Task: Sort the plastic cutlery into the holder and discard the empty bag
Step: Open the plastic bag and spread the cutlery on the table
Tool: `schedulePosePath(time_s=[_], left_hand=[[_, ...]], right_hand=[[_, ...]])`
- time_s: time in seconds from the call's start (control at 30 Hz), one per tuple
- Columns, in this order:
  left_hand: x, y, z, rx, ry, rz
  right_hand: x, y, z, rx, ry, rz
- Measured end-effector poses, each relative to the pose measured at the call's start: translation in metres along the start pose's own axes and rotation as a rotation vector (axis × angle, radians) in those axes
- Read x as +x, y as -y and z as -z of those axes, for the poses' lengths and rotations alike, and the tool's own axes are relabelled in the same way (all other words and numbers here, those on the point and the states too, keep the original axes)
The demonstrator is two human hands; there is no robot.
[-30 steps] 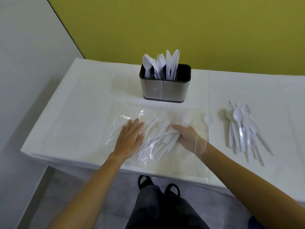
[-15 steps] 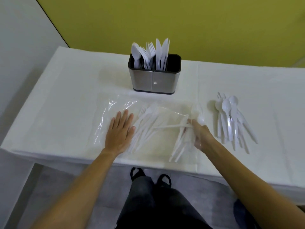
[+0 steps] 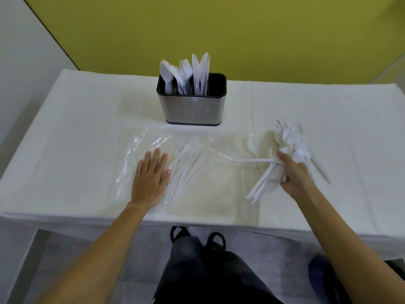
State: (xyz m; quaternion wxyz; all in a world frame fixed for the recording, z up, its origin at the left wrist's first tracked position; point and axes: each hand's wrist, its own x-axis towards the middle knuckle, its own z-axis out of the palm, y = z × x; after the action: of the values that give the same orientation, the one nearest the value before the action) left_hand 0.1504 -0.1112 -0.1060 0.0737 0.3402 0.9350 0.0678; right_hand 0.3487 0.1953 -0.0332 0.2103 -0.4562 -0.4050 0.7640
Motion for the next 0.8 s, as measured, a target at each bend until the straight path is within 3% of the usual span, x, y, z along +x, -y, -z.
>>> schedulePosePath(time_s=[0.13,0.3,0.37,0.47,0.63,0.73,0.8], left_hand=[[0.0,0.0,0.001,-0.001,0.006,0.0],[0.0,0.001,0.0,-0.012,0.012,-0.007],[0.0,0.001,0.001,-0.003,0.017,-0.009],[0.0,0.0,0.002,-0.006,0.016,-0.009],[0.0,0.0,0.002,-0.01,0.018,-0.01],[-0.001,-0.001,0.002,-0.01,0.017,-0.005],[-0.001,-0.001,0.002,-0.016,0.022,0.0]], right_hand=[[0.011,0.041,0.024,-0.211,-0.007,0.102],[0.04,0.078,0.044,-0.738,0.077,0.131],[0.054,0.079,0.045,-0.928,0.032,0.128],[0.072,0.07,0.044,-1.19,-0.18,0.19],[0.067,0.054,0.034,-1.243,-0.297,0.284],[0.052,0.04,0.028,-1.276,-0.301,0.494],[0.035,0.029,0.018,-1.256,-0.21,0.664]])
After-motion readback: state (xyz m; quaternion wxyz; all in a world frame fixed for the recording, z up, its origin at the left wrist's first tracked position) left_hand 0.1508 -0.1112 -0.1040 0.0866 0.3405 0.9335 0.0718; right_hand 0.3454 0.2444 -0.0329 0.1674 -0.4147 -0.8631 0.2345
